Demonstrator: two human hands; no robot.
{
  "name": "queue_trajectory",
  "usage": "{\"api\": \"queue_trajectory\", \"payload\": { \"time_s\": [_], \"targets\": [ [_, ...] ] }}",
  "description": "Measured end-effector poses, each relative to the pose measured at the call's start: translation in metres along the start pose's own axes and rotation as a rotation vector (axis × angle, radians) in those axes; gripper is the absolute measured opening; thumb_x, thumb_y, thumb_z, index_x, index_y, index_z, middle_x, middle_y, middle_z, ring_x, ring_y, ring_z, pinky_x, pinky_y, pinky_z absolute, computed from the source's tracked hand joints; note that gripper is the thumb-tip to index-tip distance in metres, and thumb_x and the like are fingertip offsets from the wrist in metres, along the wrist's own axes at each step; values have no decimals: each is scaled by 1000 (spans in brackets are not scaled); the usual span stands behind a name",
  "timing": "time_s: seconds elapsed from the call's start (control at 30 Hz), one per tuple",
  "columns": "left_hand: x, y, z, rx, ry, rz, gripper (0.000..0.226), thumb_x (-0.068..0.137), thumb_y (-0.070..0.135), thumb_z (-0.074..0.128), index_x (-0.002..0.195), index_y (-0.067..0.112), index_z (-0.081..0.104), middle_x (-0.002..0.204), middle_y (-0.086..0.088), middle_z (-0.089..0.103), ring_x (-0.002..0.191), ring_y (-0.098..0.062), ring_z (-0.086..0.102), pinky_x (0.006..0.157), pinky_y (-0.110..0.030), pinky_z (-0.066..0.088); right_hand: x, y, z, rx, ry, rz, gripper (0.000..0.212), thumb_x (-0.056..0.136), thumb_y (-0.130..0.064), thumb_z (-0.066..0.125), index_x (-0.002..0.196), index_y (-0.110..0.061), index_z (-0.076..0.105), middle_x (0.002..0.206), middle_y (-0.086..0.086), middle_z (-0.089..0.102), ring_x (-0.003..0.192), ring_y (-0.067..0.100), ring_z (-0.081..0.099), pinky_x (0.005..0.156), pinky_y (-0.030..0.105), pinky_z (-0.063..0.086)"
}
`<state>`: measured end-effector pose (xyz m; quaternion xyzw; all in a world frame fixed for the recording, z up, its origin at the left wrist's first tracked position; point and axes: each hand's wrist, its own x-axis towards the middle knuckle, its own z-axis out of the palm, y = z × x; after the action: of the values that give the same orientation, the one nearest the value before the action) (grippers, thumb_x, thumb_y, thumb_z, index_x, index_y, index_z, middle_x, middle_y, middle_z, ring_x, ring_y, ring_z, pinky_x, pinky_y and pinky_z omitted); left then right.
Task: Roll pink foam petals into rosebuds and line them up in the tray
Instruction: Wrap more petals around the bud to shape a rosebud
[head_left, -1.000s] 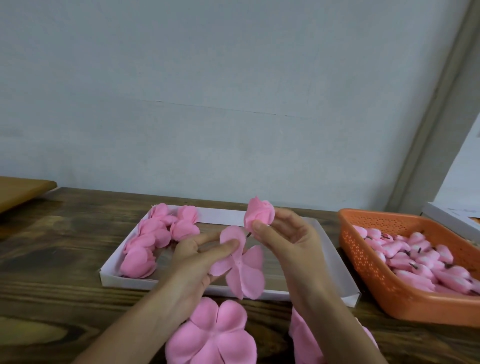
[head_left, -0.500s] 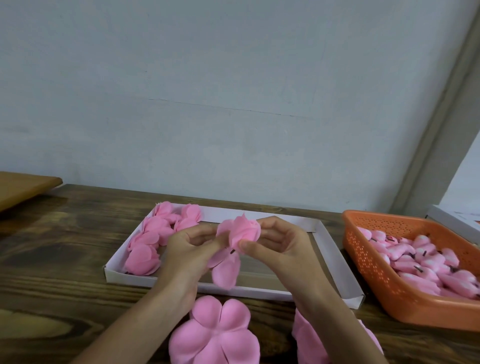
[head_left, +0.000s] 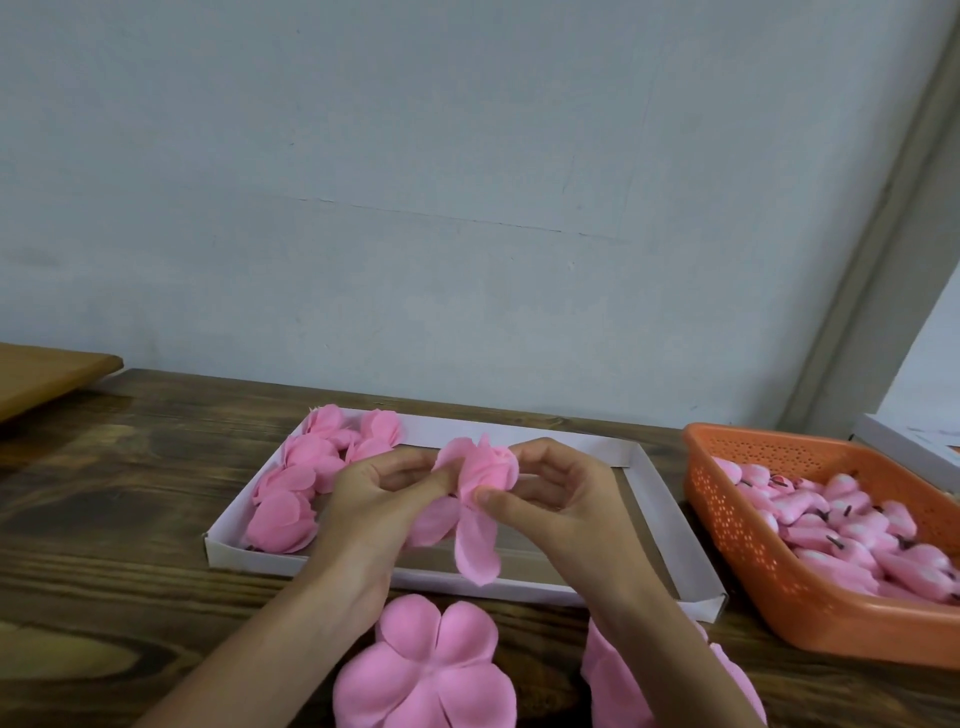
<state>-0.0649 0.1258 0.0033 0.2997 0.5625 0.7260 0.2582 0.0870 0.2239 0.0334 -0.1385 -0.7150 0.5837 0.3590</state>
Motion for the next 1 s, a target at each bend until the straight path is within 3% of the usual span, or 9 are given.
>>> {"api": "queue_trajectory", "payload": {
  "time_s": [0.17,0.43,0.53,0.63,0.73,0.83,0.9,1.0],
  "targets": [
    [-5,5,4,25,-23,53,37,62,57,81,94,39,82,97,4,81,94,-12,76,91,-52,60,0,-1,1,-18,11,-13,23,82,-1,84,101,-10,76,96,1,81,86,19,79,72,21,59],
    [-12,8,10,51,24,217,31,72,57,70,91,37,82,91,6,80,89,-6,74,68,-20,55,-1,2,3,-10,5,-19,21,81,-2,86,97,-8,73,88,5,81,85,21,80,73,25,61],
    [-15,10,13,47,-10,286,24,80,47,69,91,31,83,89,2,80,87,-8,74,69,-13,54,0,3,4,-11,10,-60,21,80,1,85,94,-3,71,90,6,81,85,22,79,73,27,62],
    [-15,13,14,67,-38,324,23,85,41,66,87,26,82,86,-3,78,83,-11,72,72,-17,55,-1,2,3,-7,42,-86,27,78,2,87,96,-1,67,90,8,80,85,25,79,74,32,64],
    [-14,16,12,95,-69,354,22,92,38,66,86,21,80,86,-10,74,83,-20,69,74,-20,55,0,0,2,-3,61,-84,41,78,2,87,110,-10,64,92,9,81,85,26,79,76,36,65],
    [-13,21,8,123,-137,377,15,93,30,68,94,23,81,94,-6,77,92,-15,71,79,-19,55,2,-1,-3,-26,44,-107,44,81,1,85,118,-16,70,97,6,81,89,22,79,78,33,64],
    [-11,22,3,105,-179,354,26,84,24,72,108,31,80,105,0,79,102,-12,72,83,-18,56,3,-1,-7,-50,27,-148,34,83,2,82,112,-13,74,101,2,80,92,20,78,81,33,64],
    [-4,19,-2,33,-244,260,55,75,10,82,124,33,72,114,-4,77,108,-20,73,87,-30,60,6,1,-12,-43,53,-151,25,85,1,81,106,-13,77,100,3,80,92,20,78,83,32,63]
  ]
}}
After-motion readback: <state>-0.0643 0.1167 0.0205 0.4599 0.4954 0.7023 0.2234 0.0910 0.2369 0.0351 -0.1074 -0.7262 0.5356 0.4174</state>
